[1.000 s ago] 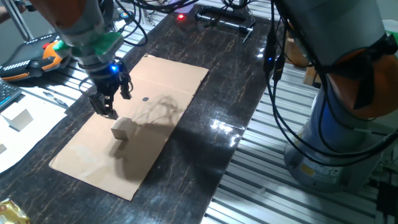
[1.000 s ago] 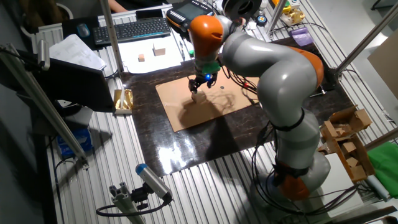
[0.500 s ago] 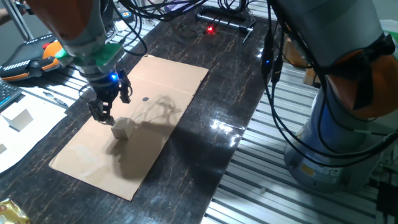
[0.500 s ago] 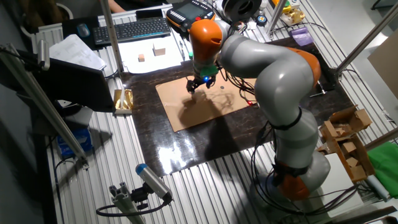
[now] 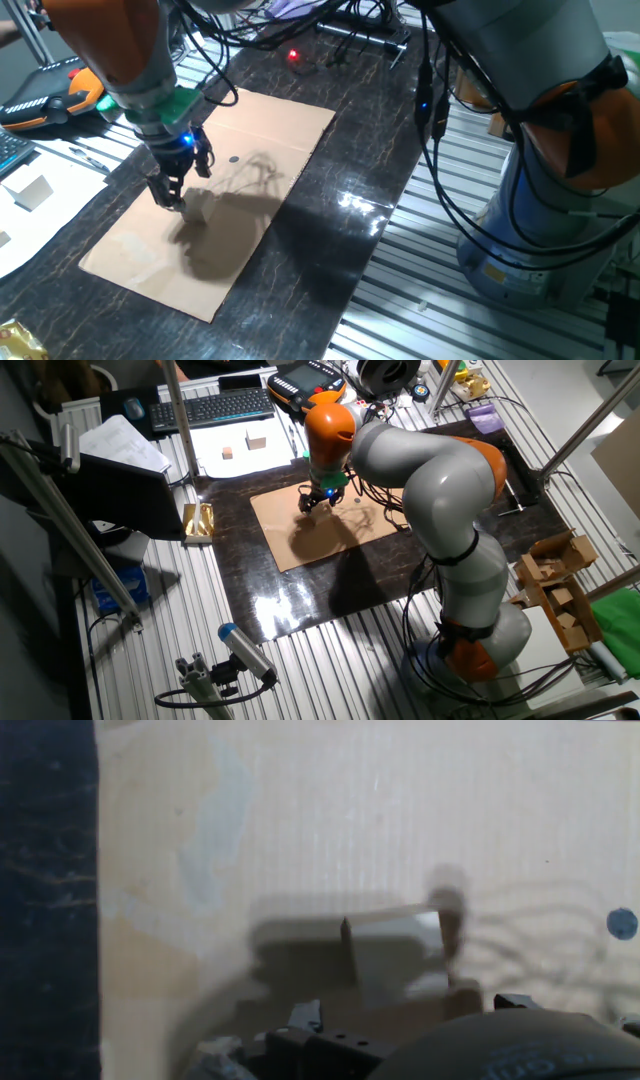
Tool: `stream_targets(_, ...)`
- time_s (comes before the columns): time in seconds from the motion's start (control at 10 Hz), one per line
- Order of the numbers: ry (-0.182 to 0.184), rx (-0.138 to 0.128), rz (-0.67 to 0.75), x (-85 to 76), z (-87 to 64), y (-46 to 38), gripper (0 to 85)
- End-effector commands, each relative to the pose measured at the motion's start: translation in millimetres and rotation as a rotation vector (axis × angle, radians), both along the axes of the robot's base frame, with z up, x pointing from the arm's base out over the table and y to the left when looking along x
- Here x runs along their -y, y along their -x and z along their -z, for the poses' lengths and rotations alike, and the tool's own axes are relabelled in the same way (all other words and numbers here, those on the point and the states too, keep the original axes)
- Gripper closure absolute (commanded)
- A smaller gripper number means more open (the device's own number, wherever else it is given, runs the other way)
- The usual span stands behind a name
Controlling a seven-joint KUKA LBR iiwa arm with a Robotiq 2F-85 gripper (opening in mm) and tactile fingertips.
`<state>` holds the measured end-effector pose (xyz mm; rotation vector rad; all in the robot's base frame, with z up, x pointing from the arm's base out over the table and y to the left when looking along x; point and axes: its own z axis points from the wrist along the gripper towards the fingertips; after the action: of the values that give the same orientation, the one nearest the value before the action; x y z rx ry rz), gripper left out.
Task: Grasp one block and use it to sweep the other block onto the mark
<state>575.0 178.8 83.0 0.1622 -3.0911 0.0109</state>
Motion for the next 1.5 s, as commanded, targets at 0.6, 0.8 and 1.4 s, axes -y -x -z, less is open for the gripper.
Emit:
stream_targets(0.6, -0.016, 0.005, -0.006, 2.8, 15.9, 0.2, 1.3)
stream_targets(0.8, -0.015, 0.012, -0.018, 4.5, 20.9, 1.2, 5.7)
stream_targets(1.4, 0.000, 0.000, -0.063, 5.2, 24.9, 2.1, 42.0)
